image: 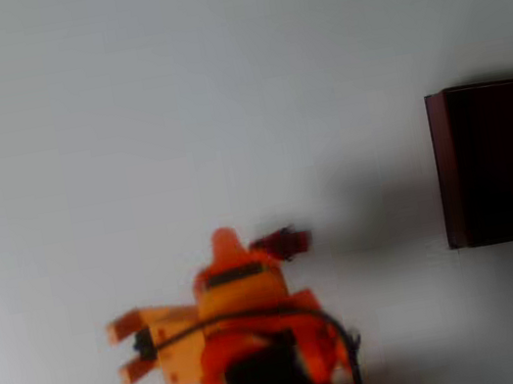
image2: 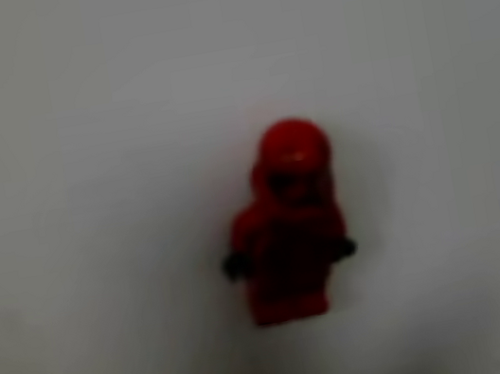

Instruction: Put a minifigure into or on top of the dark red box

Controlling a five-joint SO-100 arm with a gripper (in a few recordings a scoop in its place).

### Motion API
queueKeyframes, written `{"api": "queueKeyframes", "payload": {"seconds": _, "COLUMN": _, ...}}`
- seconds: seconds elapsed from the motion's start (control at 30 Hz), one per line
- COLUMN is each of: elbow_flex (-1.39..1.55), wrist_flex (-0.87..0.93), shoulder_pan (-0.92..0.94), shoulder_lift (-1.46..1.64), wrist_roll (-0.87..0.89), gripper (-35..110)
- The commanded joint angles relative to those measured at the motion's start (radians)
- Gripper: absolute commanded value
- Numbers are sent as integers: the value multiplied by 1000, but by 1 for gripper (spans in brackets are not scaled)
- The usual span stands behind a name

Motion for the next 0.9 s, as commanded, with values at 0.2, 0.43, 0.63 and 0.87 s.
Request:
{"api": "queueKeyframes", "payload": {"seconds": 0.2, "elbow_flex": -135, "wrist_flex": -83, "shoulder_pan": 140, "shoulder_lift": -341, "wrist_roll": 29, "gripper": 24}}
{"api": "queueKeyframes", "payload": {"seconds": 0.43, "elbow_flex": -127, "wrist_flex": -104, "shoulder_pan": 218, "shoulder_lift": -305, "wrist_roll": 78, "gripper": 33}}
{"api": "queueKeyframes", "payload": {"seconds": 0.63, "elbow_flex": -48, "wrist_flex": -181, "shoulder_pan": 265, "shoulder_lift": -334, "wrist_roll": 32, "gripper": 30}}
{"api": "queueKeyframes", "payload": {"seconds": 0.87, "elbow_flex": 91, "wrist_flex": -259, "shoulder_pan": 276, "shoulder_lift": -238, "wrist_roll": -44, "gripper": 29}}
